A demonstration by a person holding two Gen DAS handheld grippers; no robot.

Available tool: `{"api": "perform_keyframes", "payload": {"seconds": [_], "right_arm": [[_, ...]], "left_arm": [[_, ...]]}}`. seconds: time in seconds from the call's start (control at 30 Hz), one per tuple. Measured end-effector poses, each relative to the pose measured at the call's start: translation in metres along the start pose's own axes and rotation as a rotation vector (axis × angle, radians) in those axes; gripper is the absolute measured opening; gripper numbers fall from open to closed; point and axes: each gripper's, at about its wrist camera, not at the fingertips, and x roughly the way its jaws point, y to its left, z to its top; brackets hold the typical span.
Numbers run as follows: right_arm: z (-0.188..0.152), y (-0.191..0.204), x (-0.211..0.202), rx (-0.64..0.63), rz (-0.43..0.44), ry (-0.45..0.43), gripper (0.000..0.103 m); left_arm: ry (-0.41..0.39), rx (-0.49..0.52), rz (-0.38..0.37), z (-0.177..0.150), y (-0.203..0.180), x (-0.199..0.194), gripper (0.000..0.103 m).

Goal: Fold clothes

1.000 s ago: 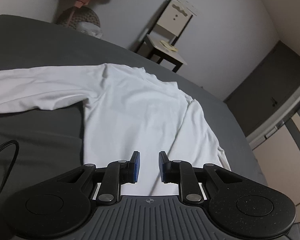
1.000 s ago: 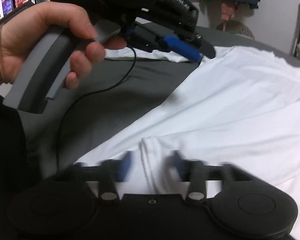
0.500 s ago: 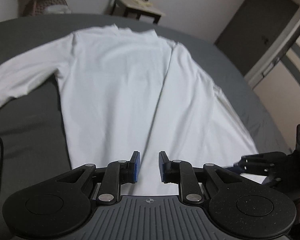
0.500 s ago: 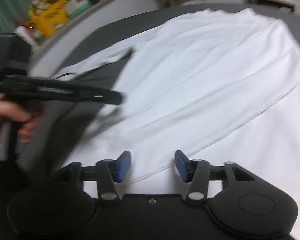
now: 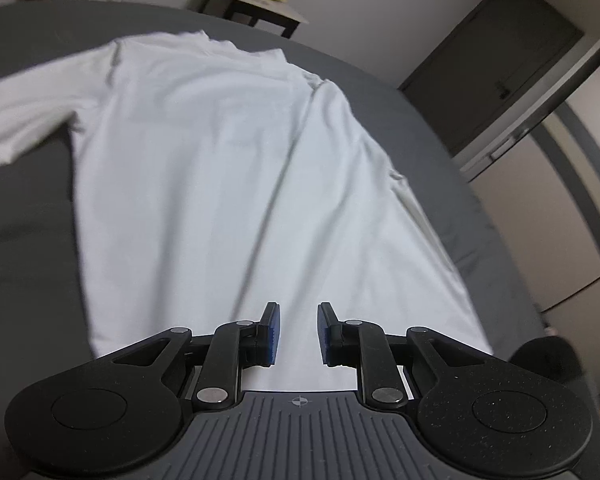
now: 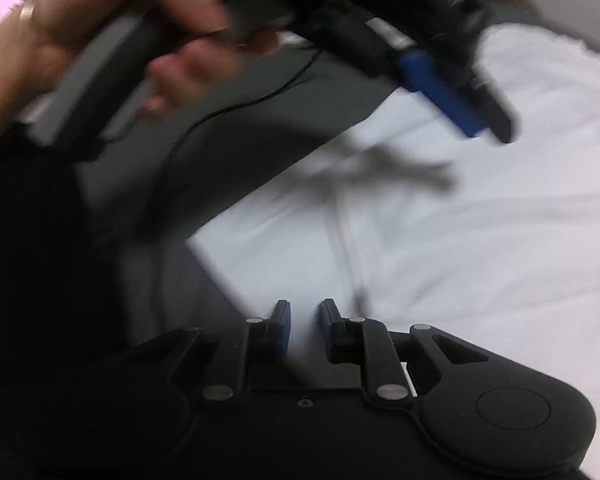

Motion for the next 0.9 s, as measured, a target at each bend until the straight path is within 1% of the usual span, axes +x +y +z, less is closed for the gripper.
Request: {"api": "perform_keyframes", "payload": {"seconds": [0.07, 0.13, 0.2, 0.27, 0.3, 0.33, 0.4, 0.43, 0.47, 0.53, 0.57, 0.63, 0.7, 0.73, 0.8, 0.87, 0.9], "right_arm": [[-0.002, 0.000, -0.012, -0.034, 0.001, -0.038, 0.018], [0.001, -0.006, -0.029, -0.040, -0.032, -0.103, 0.019], [0.009, -0.020, -0.038, 0.009, -0.087, -0.145, 0.019], [0.016, -0.041, -0.039, 0.087, -0.136, -0.156, 0.019], [0.018, -0.051, -0.036, 0.127, -0.155, -0.145, 0.019], [0.019, -0.059, -0.032, 0.162, -0.171, -0.133, 0.019], [0.020, -0.069, -0.027, 0.210, -0.194, -0.103, 0.019], [0.020, -0.074, -0.029, 0.231, -0.216, -0.111, 0.019], [0.020, -0.080, -0.036, 0.261, -0.250, -0.135, 0.020], [0.021, -0.092, -0.049, 0.329, -0.317, -0.184, 0.027], [0.019, -0.104, -0.056, 0.383, -0.340, -0.211, 0.031], [0.022, -0.125, -0.068, 0.479, -0.359, -0.255, 0.031], [0.027, -0.142, -0.076, 0.514, -0.343, -0.286, 0.031], [0.030, -0.148, -0.080, 0.524, -0.336, -0.302, 0.031], [0.041, -0.152, -0.087, 0.485, -0.336, -0.336, 0.032], [0.048, -0.151, -0.090, 0.427, -0.347, -0.362, 0.034], [0.050, -0.149, -0.091, 0.407, -0.341, -0.371, 0.035]], "left_arm": [[0.001, -0.012, -0.028, 0.000, -0.002, 0.003, 0.019], [0.034, 0.039, 0.037, -0.002, -0.010, 0.013, 0.019], [0.089, 0.079, 0.084, -0.005, -0.012, 0.022, 0.019], [0.151, 0.108, 0.117, -0.009, -0.012, 0.030, 0.019], [0.171, 0.113, 0.108, -0.012, -0.010, 0.031, 0.019], [0.172, 0.126, 0.099, -0.014, -0.010, 0.030, 0.019], [0.200, 0.131, 0.102, -0.015, -0.010, 0.024, 0.019], [0.214, 0.133, 0.103, -0.015, -0.010, 0.021, 0.019], [0.209, 0.139, 0.111, -0.016, -0.011, 0.016, 0.019], [0.145, 0.149, 0.114, -0.016, -0.011, 0.000, 0.019], [0.078, 0.124, 0.128, -0.013, -0.005, -0.013, 0.019], [-0.062, 0.069, 0.155, -0.005, 0.006, -0.040, 0.019], [-0.264, -0.096, 0.223, 0.000, 0.033, -0.071, 0.019], [-0.370, -0.212, 0.251, -0.002, 0.050, -0.084, 0.019], [-0.573, -0.484, 0.272, -0.017, 0.085, -0.108, 0.019], [-0.740, -0.735, 0.272, -0.040, 0.114, -0.123, 0.019], [-0.777, -0.805, 0.287, -0.047, 0.123, -0.128, 0.019]]}}
